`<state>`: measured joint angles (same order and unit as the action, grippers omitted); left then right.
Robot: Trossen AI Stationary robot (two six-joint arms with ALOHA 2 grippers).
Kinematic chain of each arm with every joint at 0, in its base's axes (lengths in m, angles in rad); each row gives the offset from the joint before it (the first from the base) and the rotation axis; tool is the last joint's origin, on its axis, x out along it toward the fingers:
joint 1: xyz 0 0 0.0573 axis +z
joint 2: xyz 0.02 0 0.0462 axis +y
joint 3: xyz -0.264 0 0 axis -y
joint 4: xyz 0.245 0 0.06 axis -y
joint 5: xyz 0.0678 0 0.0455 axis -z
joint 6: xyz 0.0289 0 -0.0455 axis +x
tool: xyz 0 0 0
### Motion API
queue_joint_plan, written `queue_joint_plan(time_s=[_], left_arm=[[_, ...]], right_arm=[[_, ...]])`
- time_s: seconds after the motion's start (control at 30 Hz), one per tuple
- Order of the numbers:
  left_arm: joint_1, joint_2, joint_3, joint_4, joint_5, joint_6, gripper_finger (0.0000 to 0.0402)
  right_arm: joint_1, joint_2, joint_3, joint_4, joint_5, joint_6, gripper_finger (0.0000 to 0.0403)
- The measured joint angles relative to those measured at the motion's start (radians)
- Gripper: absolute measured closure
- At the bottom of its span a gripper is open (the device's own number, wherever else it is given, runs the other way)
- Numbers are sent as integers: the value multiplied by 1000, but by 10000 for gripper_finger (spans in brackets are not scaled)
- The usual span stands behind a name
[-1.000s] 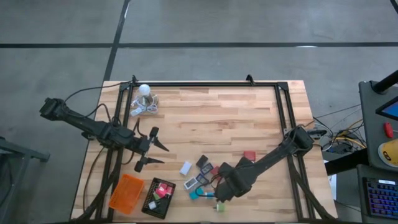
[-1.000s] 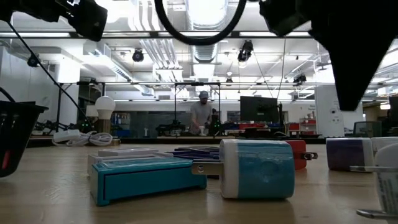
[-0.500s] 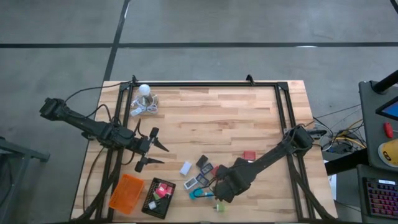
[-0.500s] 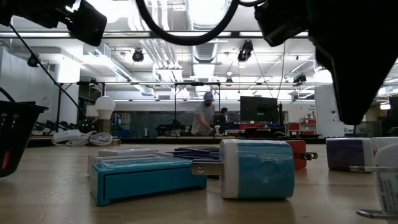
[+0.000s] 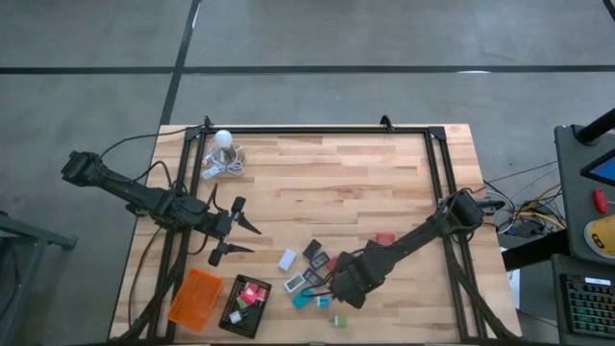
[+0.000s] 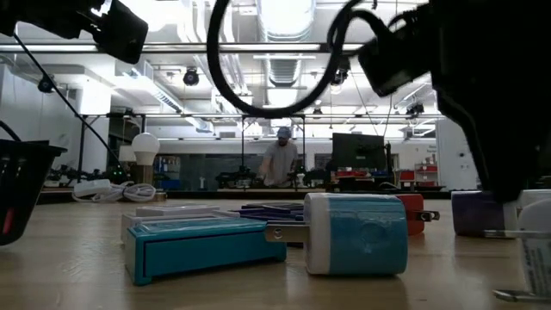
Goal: Pick & Place Office items
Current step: Put the purple charger adapter into the black basket
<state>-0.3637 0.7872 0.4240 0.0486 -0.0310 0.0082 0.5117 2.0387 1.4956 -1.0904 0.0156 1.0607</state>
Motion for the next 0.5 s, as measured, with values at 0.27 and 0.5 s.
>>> queue_joint_plan(time_s=[0.27,0.5], left_arm=[[0,0,0,3,0,0,158],[0,0,0,3,-1,15,158]], right_arm=[[-2,-1,-98,234,-17,-25,194],[-2,-6,-121,241,-13,18,194]])
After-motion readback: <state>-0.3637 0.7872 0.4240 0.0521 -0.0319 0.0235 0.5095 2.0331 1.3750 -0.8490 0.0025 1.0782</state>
